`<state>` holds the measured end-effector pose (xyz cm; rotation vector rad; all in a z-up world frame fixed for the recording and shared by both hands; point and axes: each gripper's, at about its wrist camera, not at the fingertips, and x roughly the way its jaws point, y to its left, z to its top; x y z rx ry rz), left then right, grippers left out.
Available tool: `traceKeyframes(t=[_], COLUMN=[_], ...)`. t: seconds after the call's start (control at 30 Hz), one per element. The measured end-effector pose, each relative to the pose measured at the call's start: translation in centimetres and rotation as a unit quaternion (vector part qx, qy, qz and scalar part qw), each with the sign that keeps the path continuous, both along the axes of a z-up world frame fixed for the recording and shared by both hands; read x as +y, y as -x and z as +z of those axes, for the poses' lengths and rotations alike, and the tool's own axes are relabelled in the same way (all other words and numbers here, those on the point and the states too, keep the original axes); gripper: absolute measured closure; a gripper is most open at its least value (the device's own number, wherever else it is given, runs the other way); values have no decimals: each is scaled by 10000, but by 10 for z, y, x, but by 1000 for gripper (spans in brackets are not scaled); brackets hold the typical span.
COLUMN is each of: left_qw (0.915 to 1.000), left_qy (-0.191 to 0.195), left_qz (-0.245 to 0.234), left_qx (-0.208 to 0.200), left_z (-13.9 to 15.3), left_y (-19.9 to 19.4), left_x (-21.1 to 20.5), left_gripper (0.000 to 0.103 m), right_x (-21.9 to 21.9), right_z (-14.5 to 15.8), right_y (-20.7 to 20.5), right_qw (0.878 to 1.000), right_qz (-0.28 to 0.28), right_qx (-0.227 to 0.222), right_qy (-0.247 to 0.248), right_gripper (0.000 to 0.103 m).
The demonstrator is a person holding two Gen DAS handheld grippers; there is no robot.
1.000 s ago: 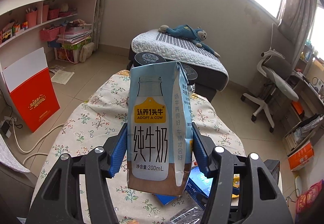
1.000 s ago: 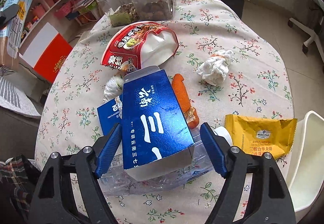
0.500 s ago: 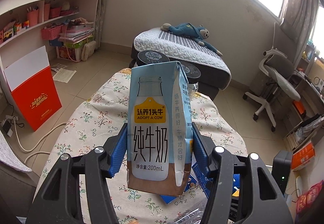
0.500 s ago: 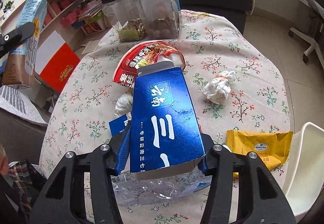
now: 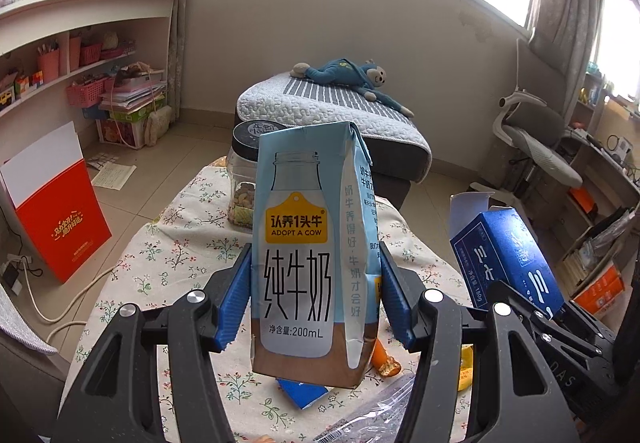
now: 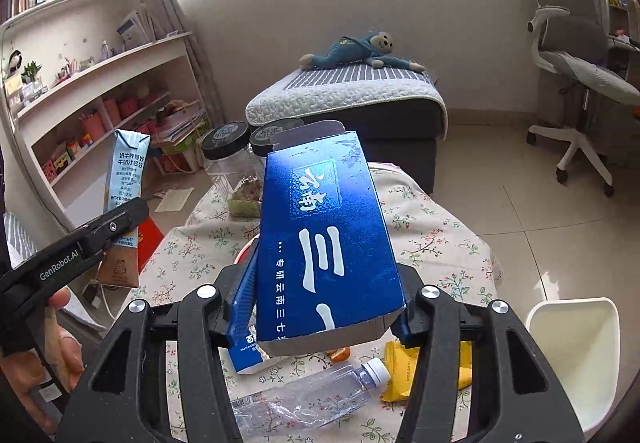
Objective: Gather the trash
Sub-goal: 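Lift the milk carton with the left tool while the right tool lifts the blue box, then carry both items over the white bin and open both tools to drop them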
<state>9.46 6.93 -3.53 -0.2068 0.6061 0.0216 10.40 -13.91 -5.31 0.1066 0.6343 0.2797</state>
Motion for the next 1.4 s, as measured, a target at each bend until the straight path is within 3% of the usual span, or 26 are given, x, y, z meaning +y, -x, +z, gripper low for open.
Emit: traceKeyframes(t=[0.37, 0.83, 1.07, 1.4], left_qw=[9992, 9945, 9903, 9801], left_qy=[-82, -153, -223, -378], left_qz=[-352, -1004, -1354, -1948], left_qx=[-173, -260, -232, -85], left_z=[6, 3, -3, -19], left_y=[2, 7, 8, 13], left_x=[-48, -128, -175, -247], left_gripper=[45, 45, 45, 45], right_x=[-38, -108, -155, -222], right_z=[15, 16, 8, -17], right_y=[20, 40, 47, 53], right_qw=[9957, 9864, 9782, 9612], right_qz=[-664, -1459, -1952, -2643], right_qx=[-564, -611, -405, 357], right_qy=[307, 437, 579, 705], right_gripper=[52, 52, 52, 50])
